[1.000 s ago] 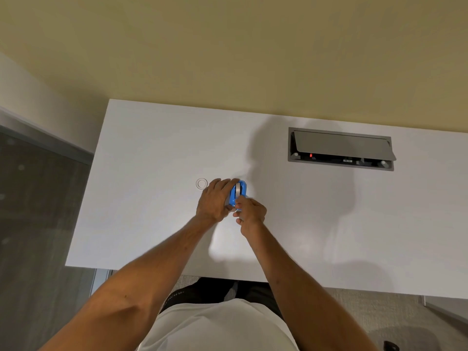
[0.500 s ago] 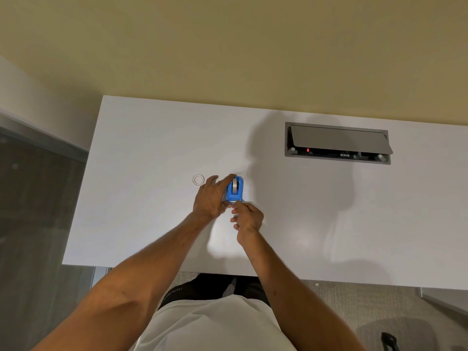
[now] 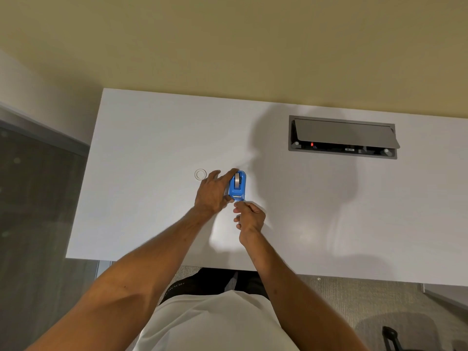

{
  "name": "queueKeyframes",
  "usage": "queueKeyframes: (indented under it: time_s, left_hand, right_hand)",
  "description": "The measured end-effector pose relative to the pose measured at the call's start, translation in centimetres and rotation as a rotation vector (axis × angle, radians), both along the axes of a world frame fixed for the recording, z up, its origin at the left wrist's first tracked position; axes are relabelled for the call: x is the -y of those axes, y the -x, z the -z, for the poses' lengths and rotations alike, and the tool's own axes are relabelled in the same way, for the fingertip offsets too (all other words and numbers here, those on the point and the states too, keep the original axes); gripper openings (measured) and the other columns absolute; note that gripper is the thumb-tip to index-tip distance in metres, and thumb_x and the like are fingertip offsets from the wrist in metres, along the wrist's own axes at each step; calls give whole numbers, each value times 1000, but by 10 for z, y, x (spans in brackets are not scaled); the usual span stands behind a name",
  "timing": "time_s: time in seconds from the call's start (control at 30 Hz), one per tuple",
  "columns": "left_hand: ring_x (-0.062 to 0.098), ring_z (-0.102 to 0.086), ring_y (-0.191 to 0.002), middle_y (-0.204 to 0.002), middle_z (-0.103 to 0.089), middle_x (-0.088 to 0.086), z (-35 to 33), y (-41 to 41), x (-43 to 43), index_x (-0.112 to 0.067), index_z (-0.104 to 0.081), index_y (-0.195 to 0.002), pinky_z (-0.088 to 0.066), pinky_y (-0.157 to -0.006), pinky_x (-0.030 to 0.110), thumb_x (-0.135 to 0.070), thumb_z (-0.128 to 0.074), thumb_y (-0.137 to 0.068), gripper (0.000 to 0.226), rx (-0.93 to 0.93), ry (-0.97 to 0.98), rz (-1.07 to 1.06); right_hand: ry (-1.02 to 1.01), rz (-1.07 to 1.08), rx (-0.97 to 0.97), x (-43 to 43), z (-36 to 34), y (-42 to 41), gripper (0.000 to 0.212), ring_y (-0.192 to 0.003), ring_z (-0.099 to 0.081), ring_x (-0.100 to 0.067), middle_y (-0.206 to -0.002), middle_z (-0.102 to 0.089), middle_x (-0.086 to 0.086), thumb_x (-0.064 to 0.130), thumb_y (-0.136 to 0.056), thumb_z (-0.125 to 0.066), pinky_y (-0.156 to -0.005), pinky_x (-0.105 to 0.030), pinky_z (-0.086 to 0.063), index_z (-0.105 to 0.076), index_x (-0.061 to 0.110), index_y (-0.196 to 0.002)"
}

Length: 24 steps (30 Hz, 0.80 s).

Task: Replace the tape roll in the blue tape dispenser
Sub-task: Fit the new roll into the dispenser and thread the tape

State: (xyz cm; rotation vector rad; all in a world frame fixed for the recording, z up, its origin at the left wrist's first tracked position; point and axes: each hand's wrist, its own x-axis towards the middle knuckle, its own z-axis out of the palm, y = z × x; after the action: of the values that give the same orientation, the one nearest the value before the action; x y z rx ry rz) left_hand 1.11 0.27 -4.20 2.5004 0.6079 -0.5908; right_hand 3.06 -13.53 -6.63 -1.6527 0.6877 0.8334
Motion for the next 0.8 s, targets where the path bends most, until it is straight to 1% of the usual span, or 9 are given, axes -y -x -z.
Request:
queueKeyframes:
  time_s: [0.1, 0.23, 0.3, 0.47, 0.53, 0.6, 0.63, 0.7, 0.8]
  left_hand:
    - [33, -31, -163, -166, -50, 1, 1, 0, 0, -28, -19, -172, -38, -129, 50, -40, -74, -99, 91, -13, -2, 5]
    - [36, -30, -163, -165, -51, 4, 1, 2, -4, -28, -18, -172, -38, -128, 52, -23, -78, -94, 98, -15, 23, 15]
    - [37, -29, -163, -163, -53, 6, 1, 2, -5, -28, -18, -172, -38, -128, 53, -18, -77, -93, 99, -10, 40, 13]
    - [36, -30, -163, -167, -48, 3, 2, 1, -6, -28, -18, -172, -37, -129, 53, -24, -73, -97, 93, -8, 59, 10]
    - [36, -29, -164, -168, -46, 4, 2, 1, -5, -28, -18, -172, -38, -129, 53, -24, -72, -97, 92, -1, 80, -10]
    - [36, -26, -165, -169, -45, 6, 3, 1, -4, -29, -17, -172, -38, -129, 54, -25, -71, -98, 91, 1, 109, -33]
    - [37, -25, -165, -170, -43, 7, 4, 1, -4, -29, -17, -172, -37, -130, 53, -27, -71, -99, 91, 2, 124, -42]
    - [38, -20, -167, -174, -36, 10, 4, 1, -3, -29, -15, -172, -30, -134, 52, -31, -70, -101, 90, 0, 137, -48]
    - [38, -12, -169, -176, -29, 13, 3, 2, -3, -27, -7, -173, -21, -138, 50, -33, -69, -103, 94, -11, 120, -28]
  right_hand:
    - [2, -8, 16, -1, 3, -1, 26, -69, -63, -27, -103, -78, -25, 21, -96, -76, -54, -24, -48, -75, -1, -111]
    - [7, 1, 52, -6, 4, -2, 24, -69, -63, -29, -101, -78, -26, 19, -95, -76, -55, -24, -48, -76, -2, -109]
    - [7, 14, 69, -9, 4, -2, 24, -70, -63, -30, -100, -77, -27, 17, -95, -76, -55, -23, -49, -75, -3, -109]
    - [43, 2, 120, -13, 2, 2, 20, -76, -66, -33, -100, -76, -28, 14, -97, -73, -57, -24, -53, -74, -2, -109]
    - [70, -20, 146, -14, 1, 4, 18, -75, -67, -37, -100, -75, -27, 14, -99, -71, -60, -31, -59, -74, -2, -109]
    - [120, -67, 166, -16, -1, 6, 19, -80, -72, -42, -98, -76, -23, 17, -100, -69, -73, -44, -67, -74, 1, -109]
    - [163, -109, 181, -16, -1, 6, 21, -84, -74, -41, -98, -77, -20, 21, -101, -68, -78, -48, -68, -74, 3, -109]
    - [261, -220, 219, -13, -3, 5, 24, -89, -76, -38, -100, -78, -15, 28, -101, -68, -84, -50, -66, -73, 6, -109]
    - [364, -378, 297, -7, -10, 0, 28, -91, -77, -33, -100, -78, -13, 34, -101, -67, -84, -47, -66, -72, 7, -105]
